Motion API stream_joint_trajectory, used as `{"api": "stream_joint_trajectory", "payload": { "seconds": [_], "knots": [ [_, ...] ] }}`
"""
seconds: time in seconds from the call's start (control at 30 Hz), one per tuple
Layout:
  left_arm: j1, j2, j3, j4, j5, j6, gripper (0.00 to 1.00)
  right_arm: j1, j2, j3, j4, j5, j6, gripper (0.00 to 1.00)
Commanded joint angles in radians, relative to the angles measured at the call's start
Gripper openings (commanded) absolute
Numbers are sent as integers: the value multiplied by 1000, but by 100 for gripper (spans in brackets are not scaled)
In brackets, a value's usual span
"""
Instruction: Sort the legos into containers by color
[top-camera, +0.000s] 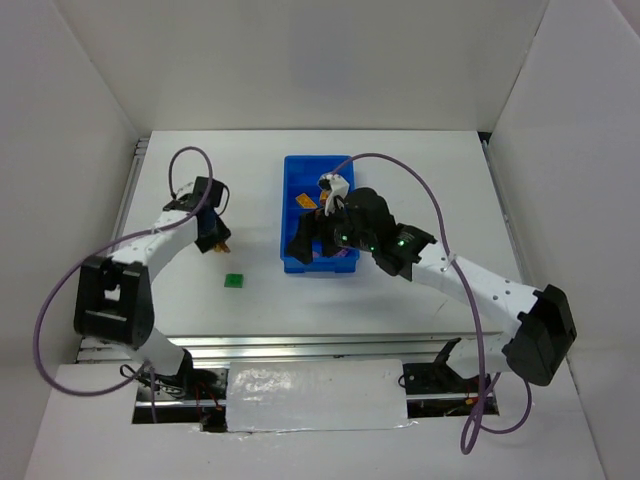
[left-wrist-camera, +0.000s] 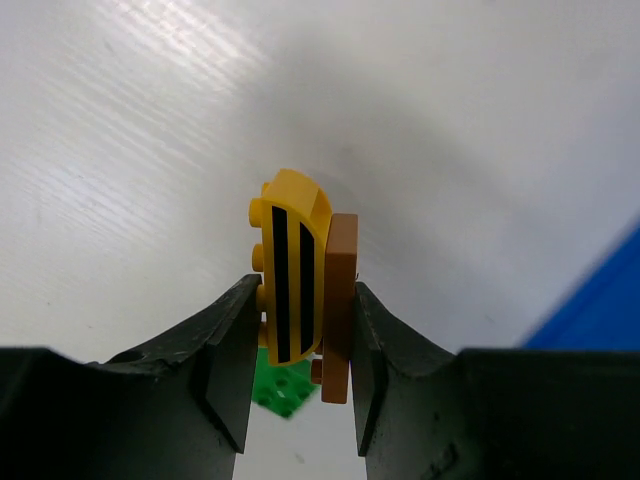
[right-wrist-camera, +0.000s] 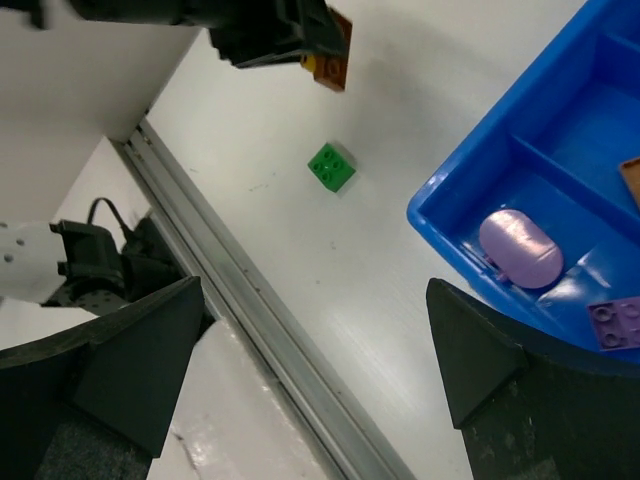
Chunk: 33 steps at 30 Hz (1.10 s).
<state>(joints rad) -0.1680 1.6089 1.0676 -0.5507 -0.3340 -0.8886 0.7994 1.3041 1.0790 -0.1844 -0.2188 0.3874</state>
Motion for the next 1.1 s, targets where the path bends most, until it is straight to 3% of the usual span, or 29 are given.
{"api": "stream_joint_trajectory", "payload": {
  "seconds": [0.0,0.1,0.3,0.5,0.6,0.73,0.8,0.87,0.9,0.93,1.07],
  "knots": [
    [-51,-176,63,0,38,42,0,-8,18,-37,153,-42,173,100],
    [-116,-314,81,-28,75,27,0,15,0,-105,294,-31,286,100],
    [-238,-446,87,-8,188,-47,0,89,15,-123,425,146,358,99],
    [-352,-513,95,9,205,-121,0,126,17,-200,608,286,377,84],
    [-387,-524,110,-11,197,-130,0,155,72,-104,508,332,306,83],
    [-410,-527,130,-25,208,-128,0,158,89,-99,529,346,265,81],
    [-421,-537,127,-26,205,-133,0,158,81,-105,539,341,260,76],
    [-429,-540,121,-28,199,-139,0,162,72,-114,549,345,257,62],
    [-436,-540,118,-28,194,-139,0,165,69,-114,548,352,255,52],
    [-438,-541,117,-26,193,-141,0,165,69,-114,545,360,252,36],
    [-455,-532,121,-44,167,-139,0,178,75,-108,522,384,245,34]
  ]
}}
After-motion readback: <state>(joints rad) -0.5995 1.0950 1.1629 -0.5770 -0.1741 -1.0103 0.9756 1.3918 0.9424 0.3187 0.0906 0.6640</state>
